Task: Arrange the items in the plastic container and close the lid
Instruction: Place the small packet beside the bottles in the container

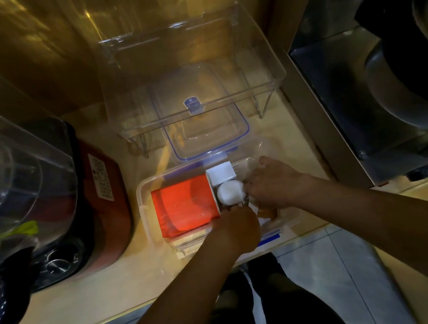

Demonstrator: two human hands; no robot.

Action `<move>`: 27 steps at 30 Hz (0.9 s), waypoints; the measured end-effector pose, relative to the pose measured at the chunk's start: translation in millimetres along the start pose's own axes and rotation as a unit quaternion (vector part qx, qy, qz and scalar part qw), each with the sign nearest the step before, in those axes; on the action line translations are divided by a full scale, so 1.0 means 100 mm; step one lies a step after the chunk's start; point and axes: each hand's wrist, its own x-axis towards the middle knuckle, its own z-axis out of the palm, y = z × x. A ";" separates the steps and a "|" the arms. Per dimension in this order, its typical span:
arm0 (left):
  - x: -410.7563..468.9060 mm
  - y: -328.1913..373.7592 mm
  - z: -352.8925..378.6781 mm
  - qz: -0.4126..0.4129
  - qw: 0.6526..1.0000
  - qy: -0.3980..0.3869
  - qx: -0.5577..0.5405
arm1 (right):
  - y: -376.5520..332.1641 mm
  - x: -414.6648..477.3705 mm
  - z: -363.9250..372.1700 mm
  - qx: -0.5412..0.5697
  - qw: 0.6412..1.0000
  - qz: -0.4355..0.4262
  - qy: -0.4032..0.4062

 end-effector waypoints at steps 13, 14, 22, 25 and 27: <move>-0.06 -0.06 0.03 -0.037 0.993 0.020 -0.109 | 0.00 0.06 0.03 0.041 0.999 0.001 -0.031; -0.07 -0.07 0.03 -0.043 0.992 0.025 -0.114 | 0.01 0.06 0.04 0.006 1.000 -0.007 -0.004; -0.08 -0.07 0.03 -0.042 0.994 0.038 -0.095 | -0.02 0.01 0.04 -0.034 0.999 -0.016 -0.002; -0.06 -0.05 0.03 -0.053 0.996 0.050 -0.060 | 0.01 0.02 -0.01 -0.056 0.998 -0.029 -0.016; -0.03 -0.01 0.01 -0.064 0.992 0.074 -0.081 | 0.05 0.02 -0.05 0.012 0.999 -0.015 -0.038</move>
